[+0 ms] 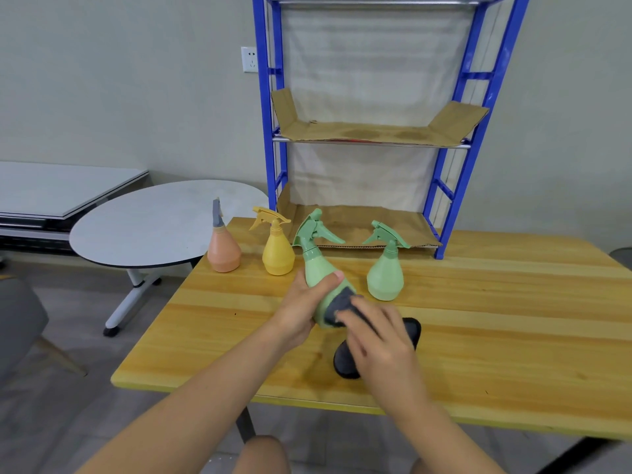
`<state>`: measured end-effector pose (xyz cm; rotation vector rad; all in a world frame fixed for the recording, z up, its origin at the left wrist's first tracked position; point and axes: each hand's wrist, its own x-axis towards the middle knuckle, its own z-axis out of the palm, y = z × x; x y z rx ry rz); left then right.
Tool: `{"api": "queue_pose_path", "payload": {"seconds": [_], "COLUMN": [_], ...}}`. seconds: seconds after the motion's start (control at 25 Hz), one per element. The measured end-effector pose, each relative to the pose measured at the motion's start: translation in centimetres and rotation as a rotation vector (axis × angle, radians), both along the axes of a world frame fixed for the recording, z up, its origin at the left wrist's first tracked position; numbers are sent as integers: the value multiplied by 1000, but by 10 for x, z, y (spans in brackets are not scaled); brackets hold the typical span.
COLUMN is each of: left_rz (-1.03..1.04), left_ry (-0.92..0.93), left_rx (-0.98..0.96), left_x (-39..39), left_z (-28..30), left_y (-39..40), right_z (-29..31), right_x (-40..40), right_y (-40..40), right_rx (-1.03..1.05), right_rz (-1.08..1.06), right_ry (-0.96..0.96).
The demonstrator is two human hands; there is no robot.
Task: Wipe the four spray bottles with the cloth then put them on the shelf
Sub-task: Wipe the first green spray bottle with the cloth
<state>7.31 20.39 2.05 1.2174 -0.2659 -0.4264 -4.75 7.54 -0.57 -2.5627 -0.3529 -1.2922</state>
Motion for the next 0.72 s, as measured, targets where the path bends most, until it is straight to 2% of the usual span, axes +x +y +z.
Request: {"api": "queue_pose_path", "payload": {"seconds": [0.08,0.2,0.28,0.36,0.48,0.52,0.64,0.68,0.72], "left_rz": [-57,-129,-172,-156,-70,-55,-55,-59,-64], "left_ry": [12,119,132,75,49,41,3,18,57], "left_rx": [31,-2,-21,21,-5,-12,-5,-19,-51], "left_x": [1,4,2,2,5,4,0,0,1], "left_z": [-1,-3,-5,-8,-9,-8,-7,-5,-4], "left_y": [2,8,10,10,8,7,3,2,2], "right_z": [-3,5,3,-2,6,5,-3,-2,2], "right_x": [-2,5,4,3,6,5,-3,-1,3], "right_y": [1,-10,-5,-6,-16,-14,0,-3,-9], "right_rx": [-125,58,-30,-120,95,91,-133,-115,-4], "right_rz": [55,-17,6,33,-37,-34,72,68,24], "right_ry": [11,-1,16,2,-14,-13,-6,-11,-8]}}
